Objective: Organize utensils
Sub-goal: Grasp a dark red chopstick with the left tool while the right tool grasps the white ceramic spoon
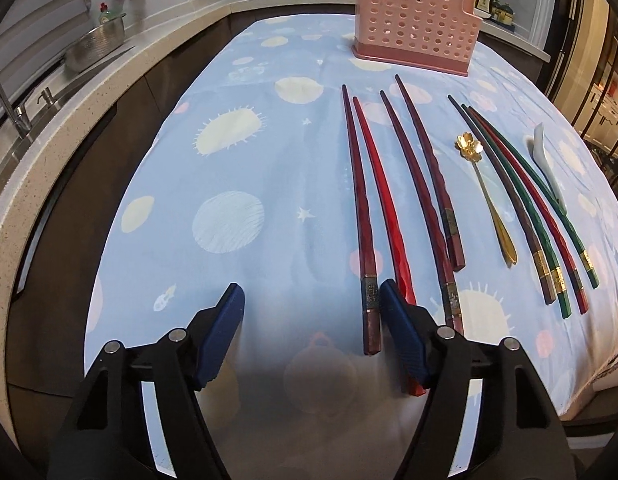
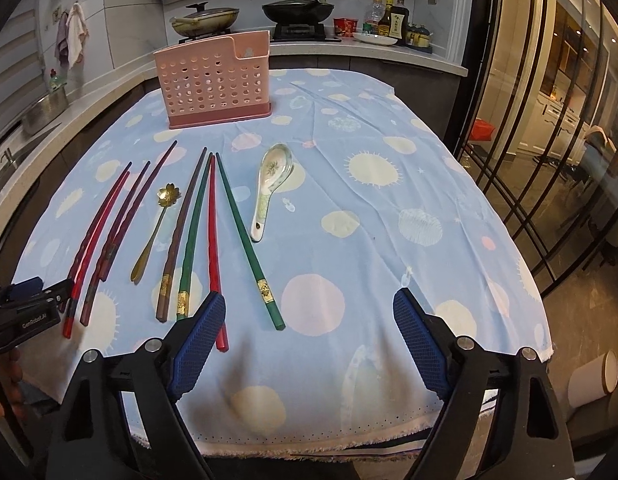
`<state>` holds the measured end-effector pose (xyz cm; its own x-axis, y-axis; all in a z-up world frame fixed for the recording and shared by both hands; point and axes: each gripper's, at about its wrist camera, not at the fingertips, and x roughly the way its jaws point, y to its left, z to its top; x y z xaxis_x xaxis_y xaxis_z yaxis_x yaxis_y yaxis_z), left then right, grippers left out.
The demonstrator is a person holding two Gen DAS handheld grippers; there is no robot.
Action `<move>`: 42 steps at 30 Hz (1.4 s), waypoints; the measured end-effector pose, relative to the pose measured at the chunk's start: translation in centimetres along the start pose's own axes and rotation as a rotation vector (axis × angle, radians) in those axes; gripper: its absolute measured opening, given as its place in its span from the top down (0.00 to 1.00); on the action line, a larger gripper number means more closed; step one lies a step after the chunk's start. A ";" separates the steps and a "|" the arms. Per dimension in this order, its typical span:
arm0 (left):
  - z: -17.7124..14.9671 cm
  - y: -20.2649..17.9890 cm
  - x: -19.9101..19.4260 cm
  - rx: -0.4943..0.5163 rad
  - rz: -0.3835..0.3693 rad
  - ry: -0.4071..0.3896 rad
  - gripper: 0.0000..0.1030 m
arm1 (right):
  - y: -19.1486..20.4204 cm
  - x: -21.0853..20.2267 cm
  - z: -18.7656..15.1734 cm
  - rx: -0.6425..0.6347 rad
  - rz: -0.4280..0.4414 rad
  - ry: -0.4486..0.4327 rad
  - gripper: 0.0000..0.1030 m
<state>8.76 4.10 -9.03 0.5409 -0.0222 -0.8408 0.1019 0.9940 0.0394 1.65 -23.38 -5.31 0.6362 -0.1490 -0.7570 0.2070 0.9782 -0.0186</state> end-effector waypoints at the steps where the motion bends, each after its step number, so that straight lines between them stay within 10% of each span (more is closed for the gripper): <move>1: 0.1 0.0 0.0 0.001 -0.008 -0.003 0.44 | 0.1 0.2 0.0 -0.002 0.007 0.005 0.27; 6: 0.6 -0.1 -0.3 0.011 -0.082 -0.001 0.86 | 0.0 1.6 1.1 0.012 0.039 0.018 0.47; 9: 0.9 -0.1 -0.1 0.009 -0.107 0.002 0.92 | 0.0 2.8 2.3 0.024 0.053 0.014 0.55; 20: 2.1 -0.5 0.8 0.015 -0.112 0.007 0.93 | 1.6 9.0 6.4 0.066 0.162 0.056 0.88; 42: 2.8 -0.5 1.3 0.015 -0.133 0.020 0.93 | 2.9 11.8 7.3 0.116 0.234 0.089 0.86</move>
<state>11.72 3.28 -8.66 0.5047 -0.1515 -0.8499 0.1845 0.9807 -0.0652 15.14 -23.34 -9.55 0.6099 0.0978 -0.7865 0.1485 0.9607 0.2347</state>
